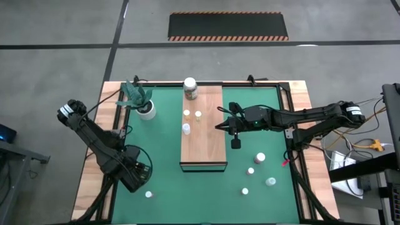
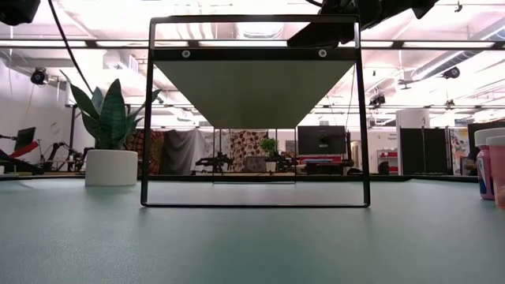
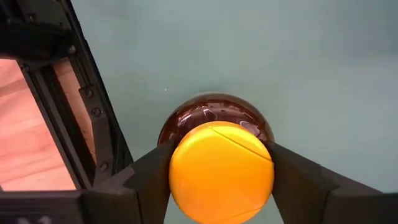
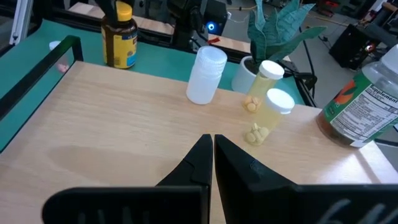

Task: Pick and place medicine bottles onto shelf by color
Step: Put the yellow pill bottle on the shelf

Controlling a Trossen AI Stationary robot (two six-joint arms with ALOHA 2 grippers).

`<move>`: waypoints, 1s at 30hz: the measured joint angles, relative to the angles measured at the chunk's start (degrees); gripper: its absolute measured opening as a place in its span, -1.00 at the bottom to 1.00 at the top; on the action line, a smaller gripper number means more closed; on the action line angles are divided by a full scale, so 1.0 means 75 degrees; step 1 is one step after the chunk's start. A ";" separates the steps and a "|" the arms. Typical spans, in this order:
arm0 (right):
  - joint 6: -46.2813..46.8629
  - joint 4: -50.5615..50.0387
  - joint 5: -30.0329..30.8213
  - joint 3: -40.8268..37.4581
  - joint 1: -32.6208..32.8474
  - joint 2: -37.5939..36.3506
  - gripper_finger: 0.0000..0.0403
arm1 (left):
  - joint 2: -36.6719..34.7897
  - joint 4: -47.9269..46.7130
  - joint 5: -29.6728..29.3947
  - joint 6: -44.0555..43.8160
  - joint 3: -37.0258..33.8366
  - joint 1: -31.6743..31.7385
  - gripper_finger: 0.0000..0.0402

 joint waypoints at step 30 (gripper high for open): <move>0.0293 0.0150 0.0000 0.0000 -0.0032 0.0000 -0.96 | -0.0289 -0.0512 -0.1448 0.1272 0.1033 0.0000 0.28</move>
